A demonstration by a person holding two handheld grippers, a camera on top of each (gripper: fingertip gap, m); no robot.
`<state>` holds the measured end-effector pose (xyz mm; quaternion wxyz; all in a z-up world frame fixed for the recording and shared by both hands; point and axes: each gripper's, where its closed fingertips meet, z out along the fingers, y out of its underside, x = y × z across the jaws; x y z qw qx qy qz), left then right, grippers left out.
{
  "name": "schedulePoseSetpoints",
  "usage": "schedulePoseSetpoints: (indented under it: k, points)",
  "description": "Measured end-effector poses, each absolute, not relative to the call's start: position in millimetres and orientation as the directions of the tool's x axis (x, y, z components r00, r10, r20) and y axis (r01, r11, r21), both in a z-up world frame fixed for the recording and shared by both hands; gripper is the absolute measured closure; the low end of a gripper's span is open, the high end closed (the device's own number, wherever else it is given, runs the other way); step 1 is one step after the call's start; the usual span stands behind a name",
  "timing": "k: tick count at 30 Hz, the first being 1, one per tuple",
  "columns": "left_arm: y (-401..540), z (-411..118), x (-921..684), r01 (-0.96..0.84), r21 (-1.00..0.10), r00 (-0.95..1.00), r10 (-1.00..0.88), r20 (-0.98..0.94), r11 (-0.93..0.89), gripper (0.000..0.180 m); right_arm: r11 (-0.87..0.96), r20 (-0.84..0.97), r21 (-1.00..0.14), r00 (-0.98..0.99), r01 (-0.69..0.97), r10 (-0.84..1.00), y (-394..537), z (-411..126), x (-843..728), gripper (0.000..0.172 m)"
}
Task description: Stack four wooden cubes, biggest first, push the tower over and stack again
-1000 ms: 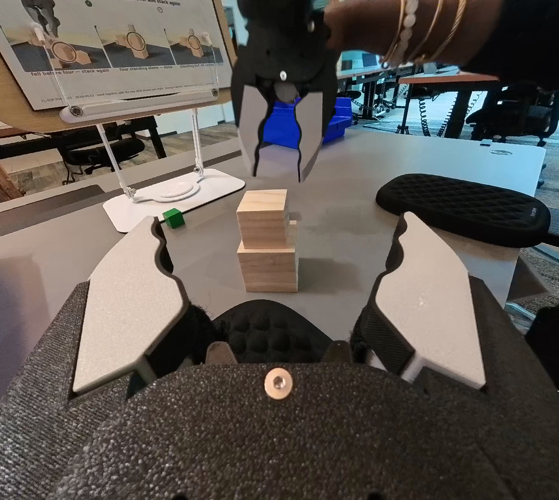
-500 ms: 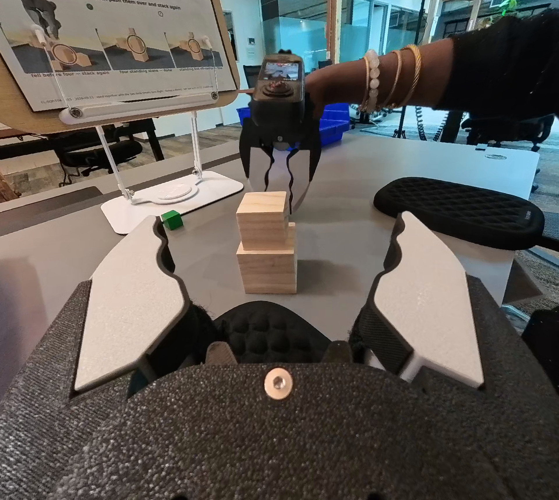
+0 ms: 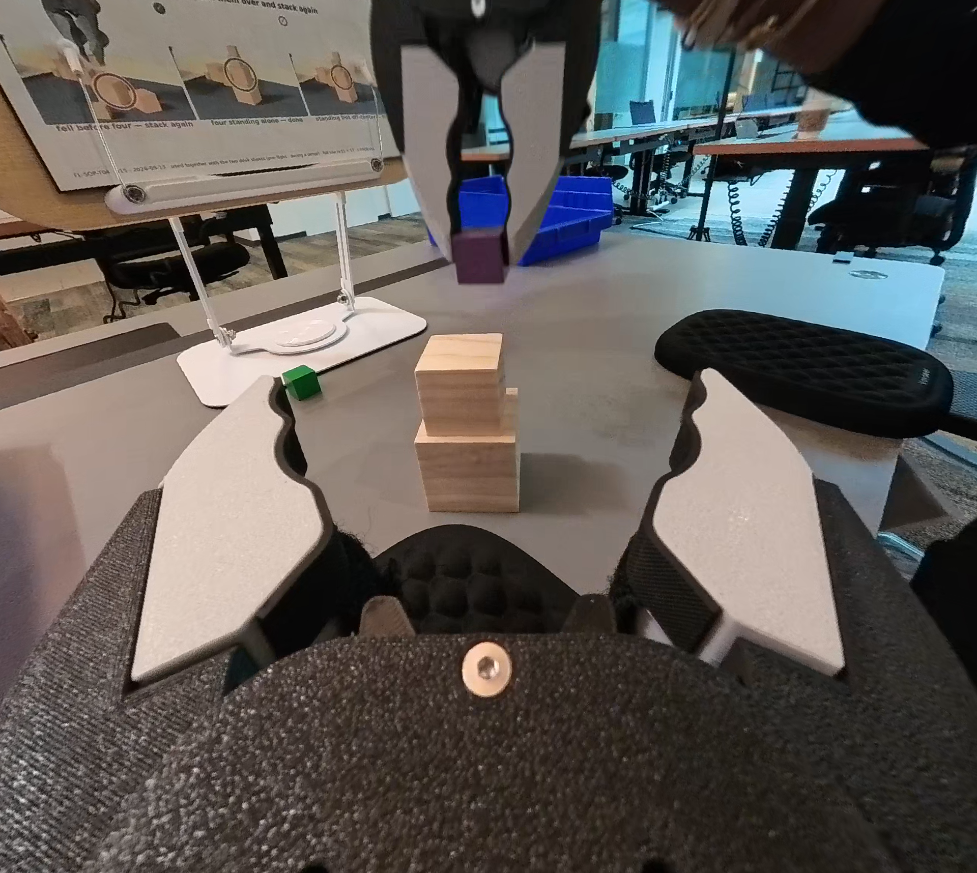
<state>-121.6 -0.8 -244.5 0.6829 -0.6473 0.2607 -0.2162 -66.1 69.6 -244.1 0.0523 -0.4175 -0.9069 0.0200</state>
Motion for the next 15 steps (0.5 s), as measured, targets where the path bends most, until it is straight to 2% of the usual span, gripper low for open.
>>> schedulePoseSetpoints:
  k: [7, 15]
  points:
    - [-0.7, -244.6, -121.6, -0.044, -0.997, 0.772, -0.63, -0.079, 0.07, 0.045, 0.674, 0.081, 0.068, -0.678, 0.735, 0.731, 42.3, -232.1, -90.7, 0.145]
    - [-0.7, -243.9, -122.5, -0.033, -0.997, 0.772, -0.632, -0.069, 0.068, 0.045, 0.698, 0.055, 0.095, -0.704, 0.709, 0.708, 42.1, -254.7, -99.9, 0.144]
